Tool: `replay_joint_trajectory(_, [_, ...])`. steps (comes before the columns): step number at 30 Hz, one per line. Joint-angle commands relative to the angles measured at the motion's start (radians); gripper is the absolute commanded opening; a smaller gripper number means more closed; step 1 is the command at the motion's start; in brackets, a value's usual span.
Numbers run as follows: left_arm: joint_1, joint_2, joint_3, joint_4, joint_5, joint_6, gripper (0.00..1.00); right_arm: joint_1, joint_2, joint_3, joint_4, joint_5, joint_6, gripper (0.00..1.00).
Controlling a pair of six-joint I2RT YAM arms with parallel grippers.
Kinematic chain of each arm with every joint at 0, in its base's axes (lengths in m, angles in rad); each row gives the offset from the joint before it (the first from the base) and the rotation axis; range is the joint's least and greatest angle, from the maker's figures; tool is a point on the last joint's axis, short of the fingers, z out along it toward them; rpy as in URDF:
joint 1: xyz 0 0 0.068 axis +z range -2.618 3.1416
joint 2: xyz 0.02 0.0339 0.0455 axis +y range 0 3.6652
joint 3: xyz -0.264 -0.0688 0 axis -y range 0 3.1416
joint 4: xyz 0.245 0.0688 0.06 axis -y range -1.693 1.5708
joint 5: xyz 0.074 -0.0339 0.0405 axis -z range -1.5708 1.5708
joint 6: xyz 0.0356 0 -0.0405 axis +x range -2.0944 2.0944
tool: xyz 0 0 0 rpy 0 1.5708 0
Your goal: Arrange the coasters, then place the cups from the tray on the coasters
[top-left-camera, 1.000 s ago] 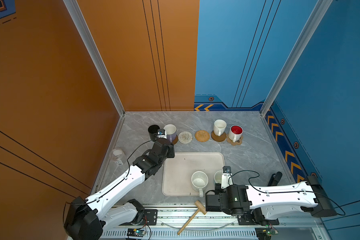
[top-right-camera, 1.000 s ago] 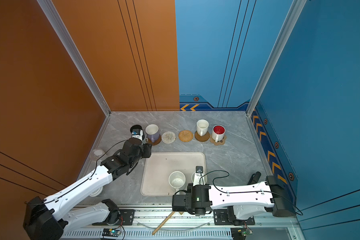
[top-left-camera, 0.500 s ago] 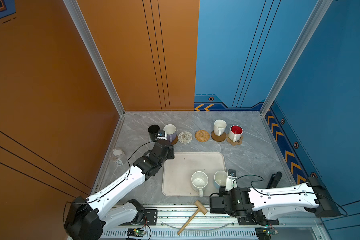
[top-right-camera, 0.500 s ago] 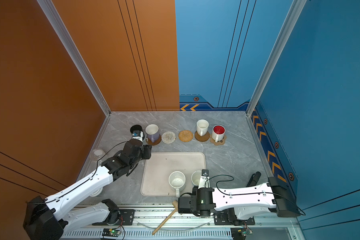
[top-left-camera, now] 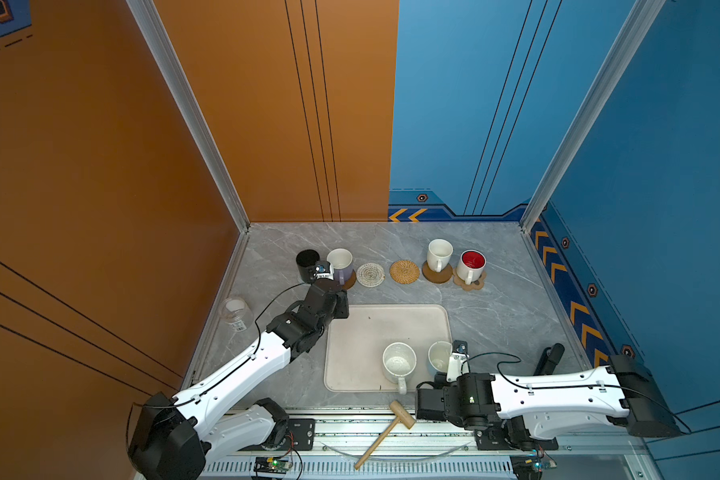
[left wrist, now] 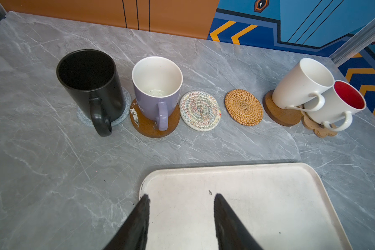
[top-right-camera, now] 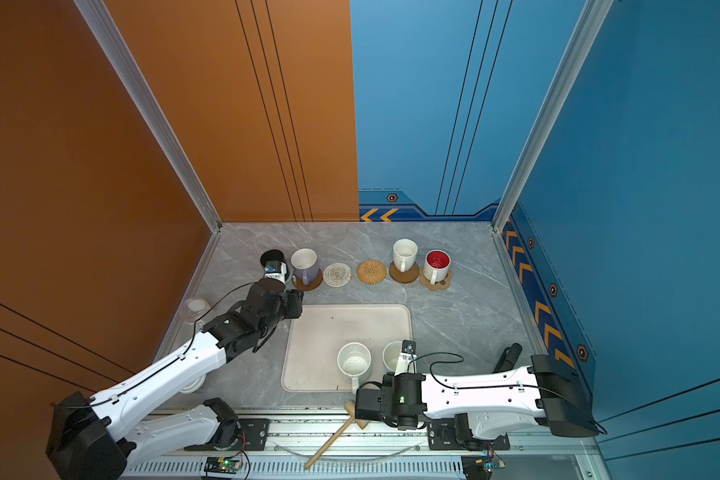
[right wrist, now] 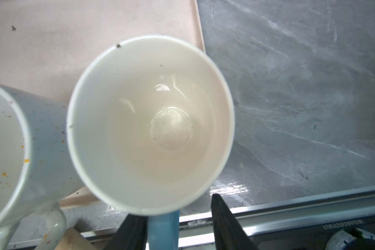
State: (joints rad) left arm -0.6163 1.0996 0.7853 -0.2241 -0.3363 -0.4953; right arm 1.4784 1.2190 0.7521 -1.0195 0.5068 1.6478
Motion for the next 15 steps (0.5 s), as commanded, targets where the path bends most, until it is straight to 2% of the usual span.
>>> replay_joint_trajectory(1, [-0.007, -0.007, -0.012, 0.005, 0.008, -0.005, 0.5, -0.027, -0.022, -0.025, 0.051, -0.02, -0.049, 0.41])
replay_joint_trajectory(15, [-0.008, -0.018, -0.014, -0.015, -0.004, -0.006, 0.5, -0.118, -0.001, -0.043, 0.103, -0.07, -0.148, 0.35])
